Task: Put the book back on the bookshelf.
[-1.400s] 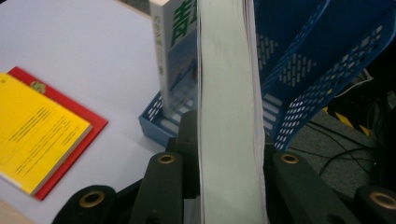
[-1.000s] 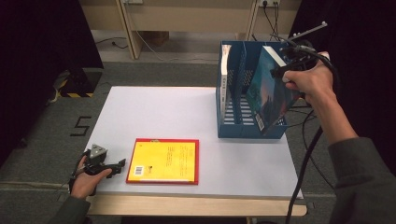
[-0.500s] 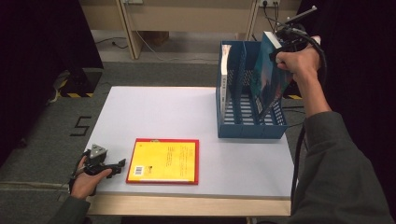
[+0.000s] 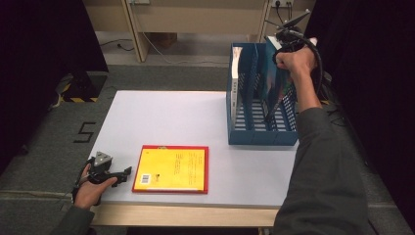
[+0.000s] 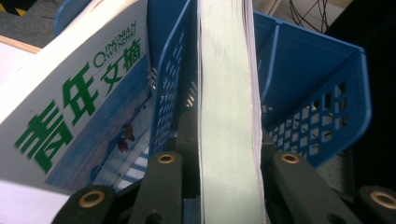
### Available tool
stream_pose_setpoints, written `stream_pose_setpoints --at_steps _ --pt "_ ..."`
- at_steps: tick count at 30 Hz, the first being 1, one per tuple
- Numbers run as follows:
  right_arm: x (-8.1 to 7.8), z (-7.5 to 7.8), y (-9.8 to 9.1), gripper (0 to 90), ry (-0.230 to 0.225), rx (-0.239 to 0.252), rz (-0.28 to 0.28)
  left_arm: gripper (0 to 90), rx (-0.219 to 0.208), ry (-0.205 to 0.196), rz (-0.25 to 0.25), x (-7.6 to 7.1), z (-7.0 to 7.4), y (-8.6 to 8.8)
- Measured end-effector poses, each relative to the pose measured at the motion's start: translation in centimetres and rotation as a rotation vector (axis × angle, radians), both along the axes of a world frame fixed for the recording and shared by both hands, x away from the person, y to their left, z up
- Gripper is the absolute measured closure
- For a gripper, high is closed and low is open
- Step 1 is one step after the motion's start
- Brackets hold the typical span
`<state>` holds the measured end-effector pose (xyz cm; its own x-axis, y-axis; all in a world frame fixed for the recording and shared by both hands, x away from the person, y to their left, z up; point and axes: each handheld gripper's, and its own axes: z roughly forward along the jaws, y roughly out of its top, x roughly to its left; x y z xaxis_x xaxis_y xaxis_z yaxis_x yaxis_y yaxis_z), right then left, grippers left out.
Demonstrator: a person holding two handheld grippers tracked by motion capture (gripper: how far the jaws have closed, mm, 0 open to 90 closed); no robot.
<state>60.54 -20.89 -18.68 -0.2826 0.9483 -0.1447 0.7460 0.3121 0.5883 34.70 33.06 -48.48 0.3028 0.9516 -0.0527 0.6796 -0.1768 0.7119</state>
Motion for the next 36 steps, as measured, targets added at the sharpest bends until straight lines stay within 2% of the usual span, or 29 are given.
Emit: stream_pose_setpoints --at_steps 10,18,25,28,36 --pt "2.8 -2.9 1.1 73.5 0.011 0.034 -0.031 12.5 -0.003 -0.005 0.004 -0.1 0.0 -0.1" --pt "4.4 -4.9 1.8 73.4 0.025 0.033 -0.035 12.9 -0.003 -0.006 0.002 -0.1 0.0 0.0" --pt "5.0 -5.9 2.0 72.6 0.032 0.035 -0.028 13.2 -0.003 -0.008 0.004 -0.2 0.0 -0.1" --pt "5.1 -6.7 2.4 72.6 0.067 0.009 -0.011 13.2 -0.003 -0.008 0.004 -0.2 0.0 -0.1" --pt "5.2 -7.1 2.3 71.2 0.04 0.03 -0.019 13.3 -0.001 -0.007 0.002 -0.2 0.0 -0.1"
